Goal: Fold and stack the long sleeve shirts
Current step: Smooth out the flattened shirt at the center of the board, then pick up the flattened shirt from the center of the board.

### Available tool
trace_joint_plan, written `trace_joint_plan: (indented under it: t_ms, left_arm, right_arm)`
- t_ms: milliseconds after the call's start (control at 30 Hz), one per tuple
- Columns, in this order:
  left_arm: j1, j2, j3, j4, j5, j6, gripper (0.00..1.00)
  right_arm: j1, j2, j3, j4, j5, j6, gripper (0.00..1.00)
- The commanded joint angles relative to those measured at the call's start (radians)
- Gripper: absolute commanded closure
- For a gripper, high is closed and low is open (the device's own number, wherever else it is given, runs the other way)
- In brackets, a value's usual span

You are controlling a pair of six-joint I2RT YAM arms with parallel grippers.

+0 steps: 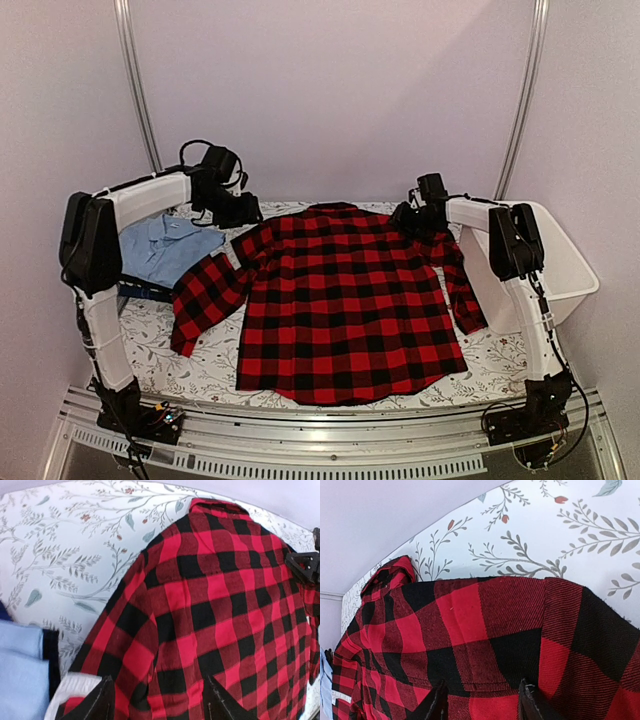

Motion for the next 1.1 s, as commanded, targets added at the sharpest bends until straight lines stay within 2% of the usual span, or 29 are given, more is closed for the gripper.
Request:
trace_joint_plan:
  t_ms: [0, 133, 233, 367, 500, 767, 900, 1067]
  left_arm:
    - [0.001, -0.24, -0.272, 0.125, -0.015, -0.089, 0.4]
    - [0.0, -0.451, -0.536, 0.18, -0.052, -0.178, 0.4]
    - [0.0, -0.601, -0.695, 0.182, -0.135, -0.243, 0.38]
    - [0.002, -0.786, -0.879, 0.182, -0.226, -0.349, 0.32]
    - [0.001, -0.882, -0.996, 0.163, -0.276, -0.461, 0.31]
    - [0.015, -1.012, -1.177, 0.131, -0.365, -0.627, 0.29]
    - [0.038, -1.065, -1.258, 0.144, -0.352, -0.668, 0.27]
    - [0.09, -1.117, -1.367, 0.236, -0.267, -0.663, 0.28]
  right_arm:
    - [0.028, -0.033, -0.021, -0.034, -0.008, -0.06, 0.48]
    - [0.069, -0.103, -0.033, -0.032, 0.0, -0.121, 0.4]
    - [0.106, -0.174, -0.06, -0.021, 0.02, -0.168, 0.36]
    - [0.15, -0.269, -0.126, 0.017, 0.023, -0.202, 0.23]
    - [0.192, -0.391, -0.234, 0.087, 0.036, -0.229, 0.12]
    - [0.26, -0.632, -0.441, 0.208, 0.035, -0.252, 0.05]
    - [0.297, -0.734, -0.546, 0.27, 0.039, -0.259, 0.03]
    - [0.334, -0.84, -0.639, 0.319, 0.052, -0.27, 0.03]
